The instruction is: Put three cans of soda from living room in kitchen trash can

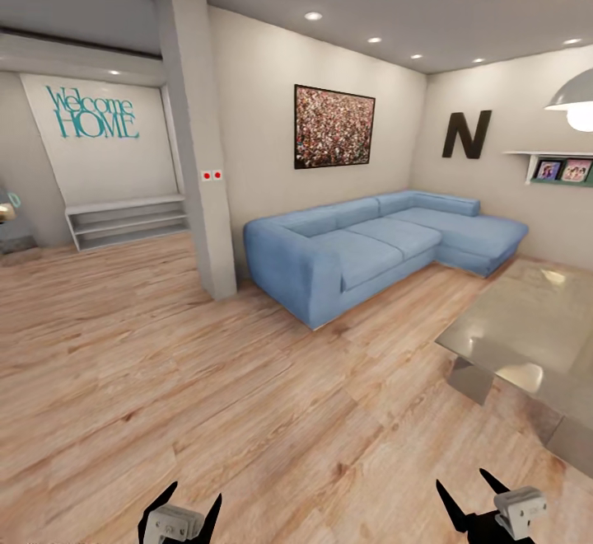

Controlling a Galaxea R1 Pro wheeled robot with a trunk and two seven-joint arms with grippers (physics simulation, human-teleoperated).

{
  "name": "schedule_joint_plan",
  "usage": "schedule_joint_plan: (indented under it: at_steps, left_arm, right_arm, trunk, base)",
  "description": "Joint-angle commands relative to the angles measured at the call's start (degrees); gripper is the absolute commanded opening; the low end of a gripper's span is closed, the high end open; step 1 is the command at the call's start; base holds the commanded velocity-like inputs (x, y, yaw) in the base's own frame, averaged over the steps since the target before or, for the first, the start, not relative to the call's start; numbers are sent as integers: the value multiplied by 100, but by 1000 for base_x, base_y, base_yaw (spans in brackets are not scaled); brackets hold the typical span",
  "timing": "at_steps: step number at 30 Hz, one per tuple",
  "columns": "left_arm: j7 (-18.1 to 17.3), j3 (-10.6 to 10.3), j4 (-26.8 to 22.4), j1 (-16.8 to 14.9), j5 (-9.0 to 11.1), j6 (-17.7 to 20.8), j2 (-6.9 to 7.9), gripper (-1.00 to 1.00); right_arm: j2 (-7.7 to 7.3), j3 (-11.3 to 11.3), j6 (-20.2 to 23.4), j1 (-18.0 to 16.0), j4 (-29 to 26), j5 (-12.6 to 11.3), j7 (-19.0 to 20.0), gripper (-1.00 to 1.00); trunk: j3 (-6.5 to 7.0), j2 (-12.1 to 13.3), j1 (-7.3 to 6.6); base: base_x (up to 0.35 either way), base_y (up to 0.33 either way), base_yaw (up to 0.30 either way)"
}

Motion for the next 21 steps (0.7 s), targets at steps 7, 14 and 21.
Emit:
schedule_joint_plan:
  at_steps: [7, 14, 21]
  left_arm:
    - [0, 0, 3, 0, -2, -1, 0, 100]
    - [0, 0, 4, 0, -1, -2, 0, 100]
    - [0, 0, 6, 0, -1, -2, 0, 100]
  right_arm:
    - [0, 0, -4, -10, 66, -7, 7, 100]
    - [7, 7, -9, -10, 145, 11, 7, 100]
    - [13, 23, -12, -10, 172, 25, 7, 100]
  trunk:
    - [0, 0, 0]
    - [0, 0, 0]
    - [0, 0, 0]
  base:
    - [0, 0, 17]
    - [0, 0, 0]
    - [0, 0, 0]
